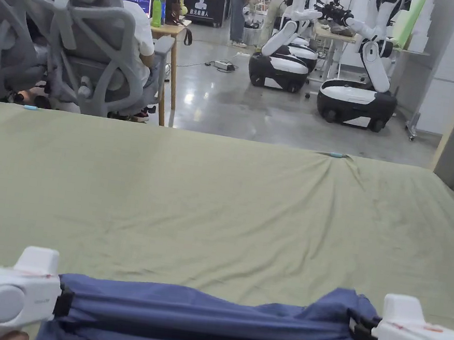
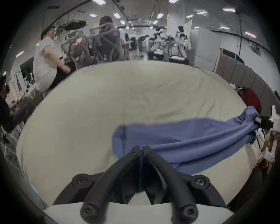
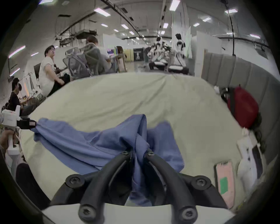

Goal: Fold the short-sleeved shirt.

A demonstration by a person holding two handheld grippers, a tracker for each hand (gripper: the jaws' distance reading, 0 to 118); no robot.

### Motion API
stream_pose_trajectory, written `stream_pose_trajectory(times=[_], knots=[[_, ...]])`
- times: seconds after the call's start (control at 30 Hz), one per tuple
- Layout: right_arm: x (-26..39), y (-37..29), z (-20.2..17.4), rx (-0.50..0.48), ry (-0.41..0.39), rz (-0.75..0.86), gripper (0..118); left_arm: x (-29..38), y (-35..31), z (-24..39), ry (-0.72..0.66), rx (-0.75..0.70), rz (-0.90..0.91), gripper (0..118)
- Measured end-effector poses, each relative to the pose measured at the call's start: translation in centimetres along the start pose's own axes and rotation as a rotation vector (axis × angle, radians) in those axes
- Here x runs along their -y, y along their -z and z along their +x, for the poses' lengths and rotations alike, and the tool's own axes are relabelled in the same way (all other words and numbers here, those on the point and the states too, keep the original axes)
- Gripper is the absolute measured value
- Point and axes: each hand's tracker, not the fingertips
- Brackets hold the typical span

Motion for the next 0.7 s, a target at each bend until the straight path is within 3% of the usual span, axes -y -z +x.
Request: stream_pose_trajectory(times=[0.07,0.1,0.13,0.17,0.2,0.23,0.27,0.43,0.47,0.5,0.53,0.57,0.6,0.7], knots=[[1.4,0.8,-0.4,0.009,0.022,-0.012,13,1.5,0.7,0.7,-0.009,-0.029,0.006,1],[1.4,1.0,-0.5,0.018,0.030,0.000,18,1.9,0.6,1.3,0.002,-0.054,0.050,4],[1.3,0.8,-1.0,0.037,0.036,0.004,35,2.0,0.0,2.0,0.031,-0.090,0.094,14],[0.8,0.2,-1.9,0.066,0.040,0.006,74,1.6,0.1,2.0,0.027,-0.119,0.137,47],[0.4,-0.9,-2.8,0.058,0.027,0.035,97,1.2,-0.8,2.6,0.003,-0.111,0.189,78],[-0.4,-2.2,-3.7,0.022,0.016,0.117,111,0.7,-1.9,3.4,-0.016,-0.082,0.257,100],[-1.1,-3.3,-5.1,0.011,0.022,0.179,116,0.1,-3.0,4.5,-0.031,-0.066,0.331,113],[-3.5,-6.2,-11.2,0.027,-0.012,0.384,115,-2.4,-6.0,10.3,0.029,-0.016,0.514,111],[-3.6,-6.5,-12.2,0.037,-0.021,0.417,110,-2.6,-6.5,11.3,0.060,-0.015,0.539,99],[-3.6,-6.6,-12.6,0.040,-0.027,0.433,101,-2.6,-6.9,12.0,0.090,-0.019,0.560,77],[-3.5,-6.6,-13.2,0.049,-0.034,0.427,83,-2.5,-7.1,12.7,0.141,-0.033,0.581,43],[-3.5,-6.6,-13.6,0.054,-0.041,0.430,40,-2.3,-7.3,13.4,0.194,-0.060,0.601,3],[-3.3,-6.6,-13.8,0.054,-0.044,0.446,5,-2.1,-7.3,13.8,0.236,-0.075,0.613,0],[-2.8,-6.4,-14.1,0.074,-0.067,0.461,0,-2.3,-7.4,13.5,0.218,-0.001,0.580,0]])
